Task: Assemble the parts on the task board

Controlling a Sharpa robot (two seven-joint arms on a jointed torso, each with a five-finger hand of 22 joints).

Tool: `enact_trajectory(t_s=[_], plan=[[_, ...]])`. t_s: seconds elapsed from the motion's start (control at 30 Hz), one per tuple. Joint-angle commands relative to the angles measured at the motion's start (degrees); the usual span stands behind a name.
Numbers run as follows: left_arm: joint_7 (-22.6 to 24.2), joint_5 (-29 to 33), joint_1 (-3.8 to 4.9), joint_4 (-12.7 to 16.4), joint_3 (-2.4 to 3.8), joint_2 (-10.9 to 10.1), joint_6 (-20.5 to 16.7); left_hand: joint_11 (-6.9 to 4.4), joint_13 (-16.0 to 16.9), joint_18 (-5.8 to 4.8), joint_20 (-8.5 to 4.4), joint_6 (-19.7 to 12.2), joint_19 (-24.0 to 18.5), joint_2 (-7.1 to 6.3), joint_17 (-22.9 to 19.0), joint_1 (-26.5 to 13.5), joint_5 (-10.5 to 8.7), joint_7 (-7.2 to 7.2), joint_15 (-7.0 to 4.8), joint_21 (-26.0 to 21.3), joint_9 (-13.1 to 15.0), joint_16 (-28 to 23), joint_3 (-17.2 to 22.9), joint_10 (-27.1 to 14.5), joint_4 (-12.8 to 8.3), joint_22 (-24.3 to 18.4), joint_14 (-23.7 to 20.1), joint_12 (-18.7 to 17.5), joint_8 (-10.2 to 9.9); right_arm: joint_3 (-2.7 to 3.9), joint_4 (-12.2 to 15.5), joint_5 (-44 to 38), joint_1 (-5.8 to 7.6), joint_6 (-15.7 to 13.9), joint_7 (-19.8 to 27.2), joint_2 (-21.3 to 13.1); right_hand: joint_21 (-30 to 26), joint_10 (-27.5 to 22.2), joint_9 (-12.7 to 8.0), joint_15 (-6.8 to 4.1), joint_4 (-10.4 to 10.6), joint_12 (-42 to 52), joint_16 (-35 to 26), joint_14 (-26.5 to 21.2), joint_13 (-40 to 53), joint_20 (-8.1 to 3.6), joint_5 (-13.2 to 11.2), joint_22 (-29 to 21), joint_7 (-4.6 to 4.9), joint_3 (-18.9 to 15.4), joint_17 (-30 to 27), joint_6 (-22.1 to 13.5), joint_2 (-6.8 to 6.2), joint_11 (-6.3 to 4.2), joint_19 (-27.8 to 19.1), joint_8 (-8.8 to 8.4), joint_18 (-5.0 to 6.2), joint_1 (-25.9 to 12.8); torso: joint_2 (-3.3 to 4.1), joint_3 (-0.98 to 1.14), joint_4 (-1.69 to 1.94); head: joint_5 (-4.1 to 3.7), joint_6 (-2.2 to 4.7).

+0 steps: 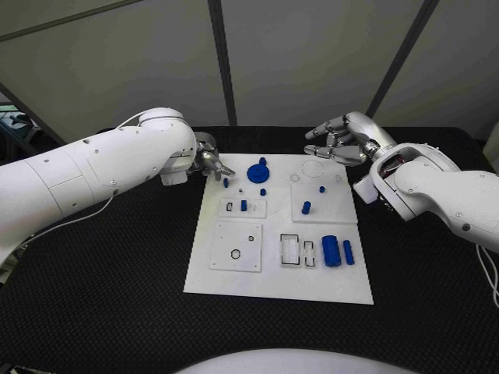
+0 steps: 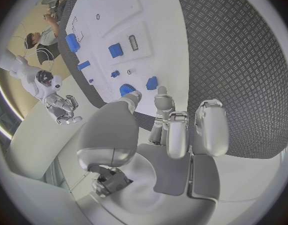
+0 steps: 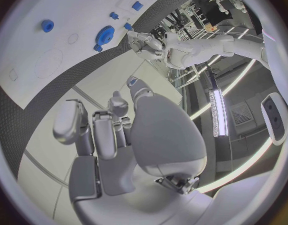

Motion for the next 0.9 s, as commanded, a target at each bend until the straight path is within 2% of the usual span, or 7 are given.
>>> enact_trajectory(t_s=[0.03,0.4,0.9], plan=[[0.22,-0.45,0.04,-0.22,-0.02,0.16,0.59,0.04,-0.05,-0.38,0.44,0.30,0.09,0.20,14.22,0.74,0.17,0.05,0.44,-0.15,-0.13,-0.09,-0.42,-0.35,0.00,0.73,5.85,-0.22,-0.32,0.03,0.04,-0.13,0.08,0.27,0.27,0.07,-0.25,0.16,-0.08,-0.31,0.40,-0.14,-0.17,3.31,-0.09,-0.20,0.17,-0.03,-0.01,0.05,3.90,-0.54,-0.17,0.03,-0.19,0.36,0.57,-0.56,-0.01,-0.01,0.05,-0.01,-0.04],[0.24,-0.23,-0.18,-1.06,-0.68,0.71,1.02,0.01,-0.07,-0.39,0.46,0.66,0.12,0.46,14.27,1.81,0.20,0.02,0.43,-0.11,-0.43,-0.05,-0.78,-0.36,-0.15,0.86,5.87,-0.11,-0.44,0.03,0.05,-0.13,0.08,0.32,0.29,0.17,-0.24,0.23,-0.09,-0.33,0.46,-0.06,-0.17,3.33,-0.06,-0.22,0.31,0.03,-0.03,0.06,3.93,-0.56,-0.09,0.01,-0.13,0.39,0.56,-0.59,0.01,-0.02,0.01,0.08,-0.13],[0.26,-0.18,-0.34,-0.69,-0.81,0.88,0.75,-0.03,-0.17,-0.38,0.46,0.91,0.12,0.78,14.22,2.53,0.21,-0.02,0.42,-0.12,-0.59,-0.09,-0.95,-0.40,-0.23,0.91,5.85,-0.09,-0.46,0.03,0.05,-0.13,0.09,0.40,0.20,0.22,-0.24,0.23,-0.09,-0.33,0.46,-0.06,-0.17,3.33,-0.06,-0.22,0.31,0.03,-0.03,0.06,3.93,-0.56,-0.09,0.01,-0.13,0.39,0.56,-0.59,0.00,-0.02,0.06,0.04,-0.36]])
